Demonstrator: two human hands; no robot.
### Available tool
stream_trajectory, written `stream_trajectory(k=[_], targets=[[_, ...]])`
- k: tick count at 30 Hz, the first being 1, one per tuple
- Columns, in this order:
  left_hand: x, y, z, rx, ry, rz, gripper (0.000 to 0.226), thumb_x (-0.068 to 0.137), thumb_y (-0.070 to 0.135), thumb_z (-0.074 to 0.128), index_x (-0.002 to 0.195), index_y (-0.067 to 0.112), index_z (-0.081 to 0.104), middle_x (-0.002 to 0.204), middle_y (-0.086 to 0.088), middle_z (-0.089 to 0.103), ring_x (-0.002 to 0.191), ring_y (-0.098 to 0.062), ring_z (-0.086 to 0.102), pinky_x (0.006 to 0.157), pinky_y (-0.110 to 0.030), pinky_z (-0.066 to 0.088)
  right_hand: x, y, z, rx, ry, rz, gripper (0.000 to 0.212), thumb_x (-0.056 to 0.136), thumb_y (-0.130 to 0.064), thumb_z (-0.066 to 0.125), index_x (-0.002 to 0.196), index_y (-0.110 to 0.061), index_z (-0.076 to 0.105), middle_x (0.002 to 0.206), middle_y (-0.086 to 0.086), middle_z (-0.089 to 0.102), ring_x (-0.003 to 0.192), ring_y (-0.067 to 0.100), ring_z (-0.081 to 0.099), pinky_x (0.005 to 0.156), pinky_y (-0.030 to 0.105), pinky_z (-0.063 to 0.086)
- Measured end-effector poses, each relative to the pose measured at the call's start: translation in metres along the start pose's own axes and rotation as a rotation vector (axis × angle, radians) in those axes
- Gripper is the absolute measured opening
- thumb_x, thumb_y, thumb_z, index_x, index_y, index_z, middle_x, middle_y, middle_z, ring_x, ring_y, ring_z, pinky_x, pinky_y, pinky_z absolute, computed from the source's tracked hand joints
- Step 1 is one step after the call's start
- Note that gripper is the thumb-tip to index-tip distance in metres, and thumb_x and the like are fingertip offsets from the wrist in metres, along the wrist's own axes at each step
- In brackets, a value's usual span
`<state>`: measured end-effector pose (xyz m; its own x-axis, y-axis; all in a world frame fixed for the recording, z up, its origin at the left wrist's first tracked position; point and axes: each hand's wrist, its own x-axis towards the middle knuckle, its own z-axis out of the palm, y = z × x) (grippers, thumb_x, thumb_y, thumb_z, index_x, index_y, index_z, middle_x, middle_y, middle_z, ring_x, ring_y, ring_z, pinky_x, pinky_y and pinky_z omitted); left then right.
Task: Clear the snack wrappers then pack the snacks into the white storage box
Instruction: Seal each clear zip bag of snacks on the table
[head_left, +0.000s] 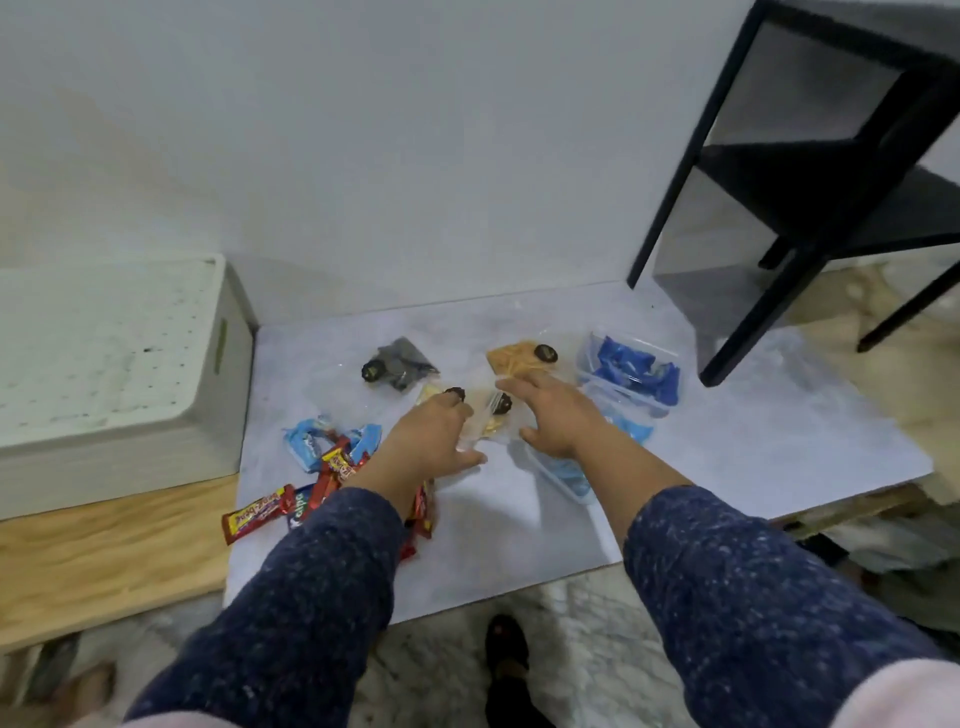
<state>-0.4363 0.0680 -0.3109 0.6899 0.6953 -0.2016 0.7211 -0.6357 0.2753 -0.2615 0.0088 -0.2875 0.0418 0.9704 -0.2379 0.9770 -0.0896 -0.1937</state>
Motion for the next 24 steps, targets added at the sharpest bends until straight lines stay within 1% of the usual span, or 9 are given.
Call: stream_trajectory(k=[5,7,9,12,14,18,20,22,24], targets=[[0.042,-0.011,0.015,-0.036,0.073,-0.041,0.056,0.077,0.041,0.069,0.118,0.005,0.057,0.118,-0.012,0.056,0.112,-0.03,0.052,0.092,-0.032,0.039,0.067,0.025,0.014,-0.001,-0.05,-0.108,0.056,0.085,-0.014,0.06,0.137,-0.032,0.046,0.155,0.003,0.023,0.138,0.026,0.033,0.105,0.035,0.038],[0.056,-0.019,0.013,-0.073,0.087,-0.058,0.048,0.078,0.036,0.068,0.115,0.006,0.059,0.113,-0.011,0.058,0.106,-0.029,0.055,0.089,-0.033,0.042,0.089,0.029,0.013,0.046,-0.045,-0.126,0.041,0.088,-0.014,0.058,0.126,-0.029,0.057,0.153,0.003,0.027,0.137,0.023,0.034,0.104,0.035,0.038],[0.067,-0.027,0.006,-0.11,0.102,-0.08,0.039,0.083,0.032,0.064,0.114,0.009,0.059,0.112,-0.009,0.06,0.104,-0.027,0.056,0.088,-0.035,0.045,0.109,0.028,0.005,0.114,-0.014,-0.128,0.022,0.09,-0.019,0.056,0.109,-0.025,0.067,0.148,0.001,0.036,0.131,0.022,0.041,0.103,0.037,0.04],[0.08,-0.037,-0.01,-0.216,0.183,-0.153,0.021,0.09,0.022,0.054,0.105,0.009,0.062,0.106,-0.007,0.064,0.098,-0.025,0.058,0.081,-0.034,0.046,0.134,0.022,-0.014,0.241,-0.014,-0.149,0.015,0.089,-0.018,0.057,0.087,-0.021,0.071,0.125,0.001,0.057,0.11,0.022,0.055,0.095,0.041,0.046],[0.084,-0.043,-0.022,-0.337,0.285,-0.217,0.017,0.092,0.021,0.051,0.096,0.011,0.064,0.096,-0.004,0.066,0.09,-0.024,0.061,0.073,-0.029,0.043,0.145,0.018,-0.03,0.386,-0.015,-0.146,0.011,0.087,-0.018,0.06,0.082,-0.018,0.071,0.107,0.001,0.066,0.099,0.02,0.061,0.087,0.035,0.049],[0.082,-0.052,-0.054,-0.647,0.559,-0.319,0.011,0.09,0.025,0.057,0.092,0.019,0.067,0.086,0.007,0.068,0.081,-0.011,0.061,0.072,-0.012,0.043,0.152,0.0,-0.068,0.864,0.031,-0.065,0.011,0.08,-0.018,0.073,0.085,-0.008,0.071,0.084,-0.001,0.067,0.082,0.011,0.061,0.07,0.018,0.046],[0.083,-0.052,-0.075,-0.915,0.668,-0.403,0.009,0.09,0.022,0.058,0.085,0.024,0.065,0.08,0.006,0.068,0.08,-0.011,0.062,0.077,-0.018,0.046,0.151,-0.015,-0.087,1.044,0.081,-0.053,0.014,0.078,-0.017,0.075,0.085,-0.006,0.069,0.076,-0.001,0.064,0.071,0.009,0.059,0.061,0.012,0.045],[0.082,-0.049,-0.097,-1.152,0.769,-0.417,0.012,0.091,0.022,0.059,0.081,0.027,0.063,0.074,0.005,0.066,0.075,-0.011,0.062,0.076,-0.026,0.048,0.147,-0.031,-0.104,1.192,0.116,-0.046,0.01,0.08,-0.016,0.074,0.082,-0.011,0.065,0.076,-0.002,0.065,0.071,0.011,0.061,0.063,0.015,0.046],[0.08,-0.047,-0.119,-1.271,0.856,-0.385,0.01,0.091,0.021,0.059,0.083,0.025,0.064,0.073,0.006,0.063,0.069,-0.007,0.059,0.072,-0.022,0.048,0.141,-0.044,-0.117,1.337,0.166,-0.031,0.008,0.083,-0.017,0.07,0.082,-0.016,0.062,0.08,-0.002,0.068,0.076,0.014,0.064,0.072,0.025,0.047]])
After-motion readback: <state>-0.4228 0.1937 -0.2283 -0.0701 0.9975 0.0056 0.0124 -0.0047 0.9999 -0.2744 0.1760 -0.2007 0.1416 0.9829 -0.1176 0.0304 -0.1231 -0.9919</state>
